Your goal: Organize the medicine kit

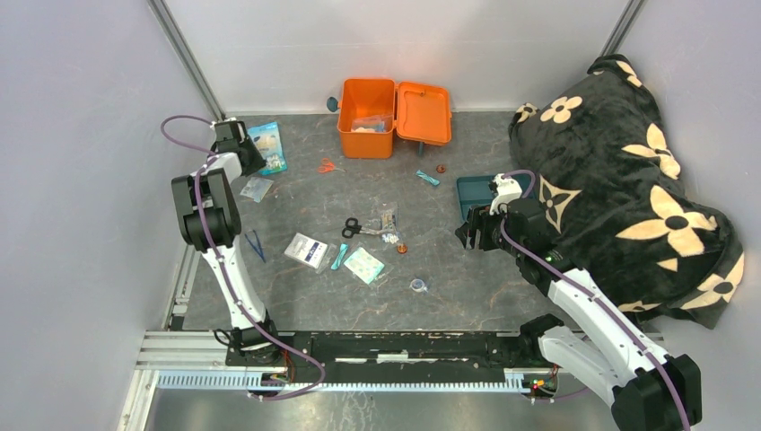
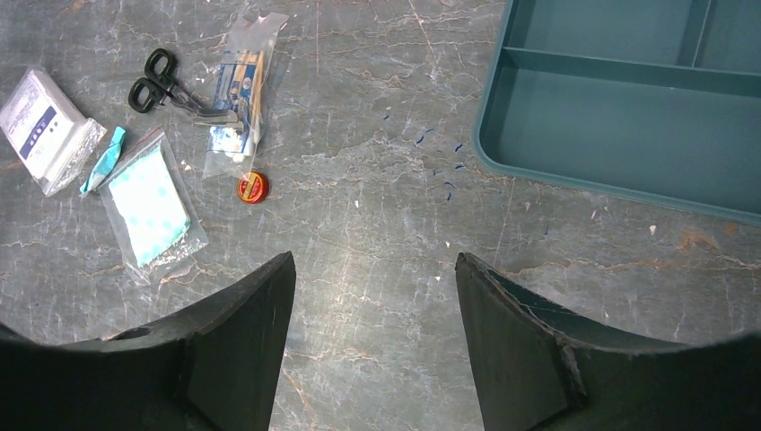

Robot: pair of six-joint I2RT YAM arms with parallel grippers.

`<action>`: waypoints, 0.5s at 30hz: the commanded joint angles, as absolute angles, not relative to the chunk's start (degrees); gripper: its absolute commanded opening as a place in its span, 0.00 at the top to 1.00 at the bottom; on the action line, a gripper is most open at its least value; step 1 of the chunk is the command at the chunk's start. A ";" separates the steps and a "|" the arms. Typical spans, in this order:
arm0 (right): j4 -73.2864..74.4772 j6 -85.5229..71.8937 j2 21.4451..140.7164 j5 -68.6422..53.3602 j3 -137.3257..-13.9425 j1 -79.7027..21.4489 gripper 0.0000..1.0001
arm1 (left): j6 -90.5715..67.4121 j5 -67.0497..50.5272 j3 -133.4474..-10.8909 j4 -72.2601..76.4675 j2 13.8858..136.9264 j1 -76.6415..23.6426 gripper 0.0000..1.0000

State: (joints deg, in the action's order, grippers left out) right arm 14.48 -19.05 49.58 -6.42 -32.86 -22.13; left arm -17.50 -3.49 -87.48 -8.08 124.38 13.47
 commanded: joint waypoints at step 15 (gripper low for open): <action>13.45 -18.66 47.30 -6.15 -33.84 -22.35 0.27 | -21.39 -8.60 -84.82 -5.29 111.99 13.80 0.98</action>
